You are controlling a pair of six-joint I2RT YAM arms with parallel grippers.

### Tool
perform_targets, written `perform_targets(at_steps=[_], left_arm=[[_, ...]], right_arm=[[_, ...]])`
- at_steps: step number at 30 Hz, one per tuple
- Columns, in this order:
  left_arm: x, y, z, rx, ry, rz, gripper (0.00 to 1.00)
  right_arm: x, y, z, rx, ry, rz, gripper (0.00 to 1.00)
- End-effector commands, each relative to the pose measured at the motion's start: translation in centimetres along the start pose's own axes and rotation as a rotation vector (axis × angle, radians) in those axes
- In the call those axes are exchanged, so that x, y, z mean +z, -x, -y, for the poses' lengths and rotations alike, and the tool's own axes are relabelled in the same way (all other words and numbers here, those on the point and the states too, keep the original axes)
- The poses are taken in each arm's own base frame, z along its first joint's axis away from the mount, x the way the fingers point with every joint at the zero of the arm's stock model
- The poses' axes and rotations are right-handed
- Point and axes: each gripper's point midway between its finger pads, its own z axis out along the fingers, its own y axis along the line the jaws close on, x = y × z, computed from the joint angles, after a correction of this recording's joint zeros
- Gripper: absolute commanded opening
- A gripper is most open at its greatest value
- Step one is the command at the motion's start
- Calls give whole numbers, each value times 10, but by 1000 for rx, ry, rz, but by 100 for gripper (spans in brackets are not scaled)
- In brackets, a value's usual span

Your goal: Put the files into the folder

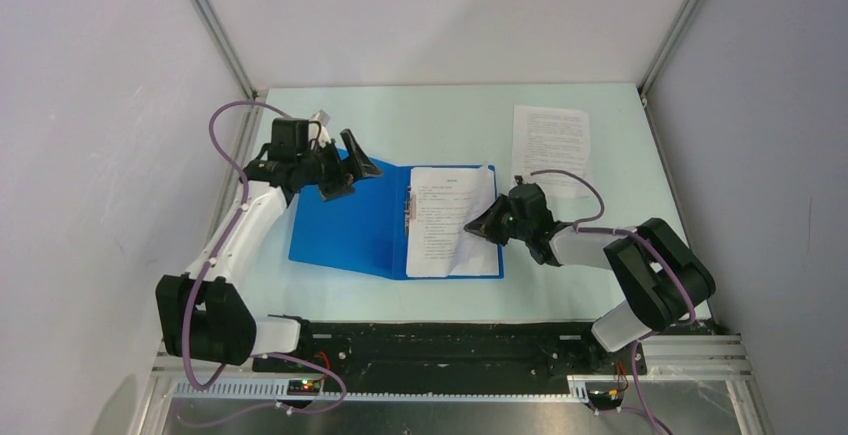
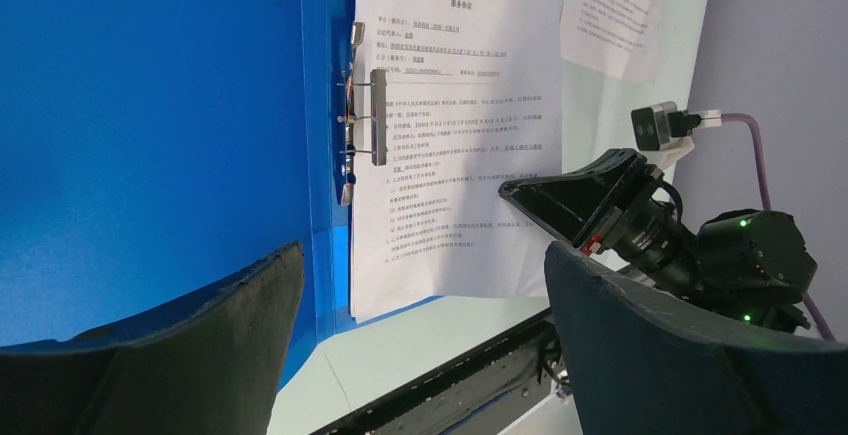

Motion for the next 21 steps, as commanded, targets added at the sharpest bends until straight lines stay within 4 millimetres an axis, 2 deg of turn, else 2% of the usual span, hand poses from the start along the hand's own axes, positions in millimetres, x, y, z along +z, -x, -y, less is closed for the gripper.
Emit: perform_targets(at_steps=[1, 11, 18, 20, 21], left_arm=[[3, 0, 5, 14, -13, -1, 94], [4, -3, 6, 16, -17, -9, 94], [5, -3, 10, 21, -21, -14, 94], [6, -3, 11, 22, -23, -15, 94], [6, -3, 12, 25, -25, -17, 94]], right_arm=[[2, 7, -8, -13, 43, 25, 0], [13, -5, -5, 6, 66, -31, 0], [12, -4, -5, 2, 66, -32, 0], [9, -3, -6, -6, 63, -27, 13], [8, -2, -8, -10, 65, -19, 25]])
